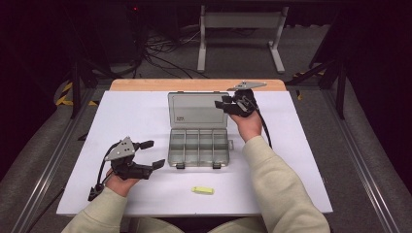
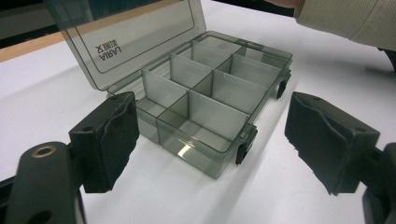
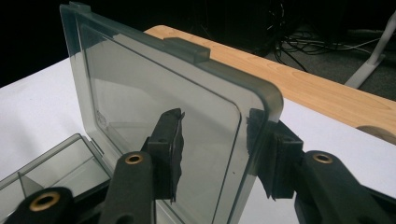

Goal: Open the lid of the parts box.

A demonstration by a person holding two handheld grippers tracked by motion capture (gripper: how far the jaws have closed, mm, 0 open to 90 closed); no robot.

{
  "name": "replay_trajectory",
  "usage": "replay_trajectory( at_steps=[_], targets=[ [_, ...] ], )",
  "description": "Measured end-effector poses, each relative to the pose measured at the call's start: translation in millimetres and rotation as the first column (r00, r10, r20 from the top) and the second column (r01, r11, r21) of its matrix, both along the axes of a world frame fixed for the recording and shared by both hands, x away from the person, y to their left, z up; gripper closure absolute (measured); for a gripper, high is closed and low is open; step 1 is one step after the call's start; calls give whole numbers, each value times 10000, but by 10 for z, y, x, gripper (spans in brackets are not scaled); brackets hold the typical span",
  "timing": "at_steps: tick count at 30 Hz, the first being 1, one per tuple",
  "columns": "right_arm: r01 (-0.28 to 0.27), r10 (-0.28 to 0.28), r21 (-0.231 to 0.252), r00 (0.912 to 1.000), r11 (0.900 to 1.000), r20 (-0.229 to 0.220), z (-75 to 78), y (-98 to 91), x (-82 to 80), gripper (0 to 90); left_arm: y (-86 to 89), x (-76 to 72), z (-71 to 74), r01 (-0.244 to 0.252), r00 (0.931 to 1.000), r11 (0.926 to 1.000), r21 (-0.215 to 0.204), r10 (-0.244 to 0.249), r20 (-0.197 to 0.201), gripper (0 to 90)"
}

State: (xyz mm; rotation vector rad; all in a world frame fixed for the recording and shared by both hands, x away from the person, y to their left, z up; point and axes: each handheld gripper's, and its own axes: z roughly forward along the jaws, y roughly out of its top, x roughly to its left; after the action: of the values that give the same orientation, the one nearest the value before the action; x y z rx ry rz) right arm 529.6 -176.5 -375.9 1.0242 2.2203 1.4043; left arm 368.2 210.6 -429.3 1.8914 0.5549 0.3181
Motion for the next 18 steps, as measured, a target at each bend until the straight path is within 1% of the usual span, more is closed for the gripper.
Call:
replay_trajectory(
  at_steps=[6, 7, 10, 11, 13, 18],
  targets=[
    [122, -124, -108, 9998, 9999, -141, -72, 32, 42, 504, 6, -1, 1, -22, 10000, 10000, -40, 22, -26, 182],
    [136, -138, -132, 9998, 9998, -165, -80, 34, 47, 500, 7, 2, 3, -20, 10000, 10000, 0, 20, 55, 182],
    [148, -152, -172, 9996, 9997, -230, -111, 40, 68, 486, 12, 4, 4, -48, 10000, 10000, -5, 48, 71, 182],
    [227, -237, -302, 9991, 9993, -343, -149, 45, 91, 472, 17, 6, 4, -73, 9999, 10000, -1, 73, 80, 182],
    [238, -249, -308, 9990, 9992, -382, -164, 46, 100, 466, 26, 10, 5, -107, 9999, 9999, -36, 108, 66, 182],
    [374, -403, -445, 9969, 9983, -670, -263, 43, 163, 438, 35, 13, 5, -124, 9999, 9999, -45, 124, 72, 181]
  ],
)
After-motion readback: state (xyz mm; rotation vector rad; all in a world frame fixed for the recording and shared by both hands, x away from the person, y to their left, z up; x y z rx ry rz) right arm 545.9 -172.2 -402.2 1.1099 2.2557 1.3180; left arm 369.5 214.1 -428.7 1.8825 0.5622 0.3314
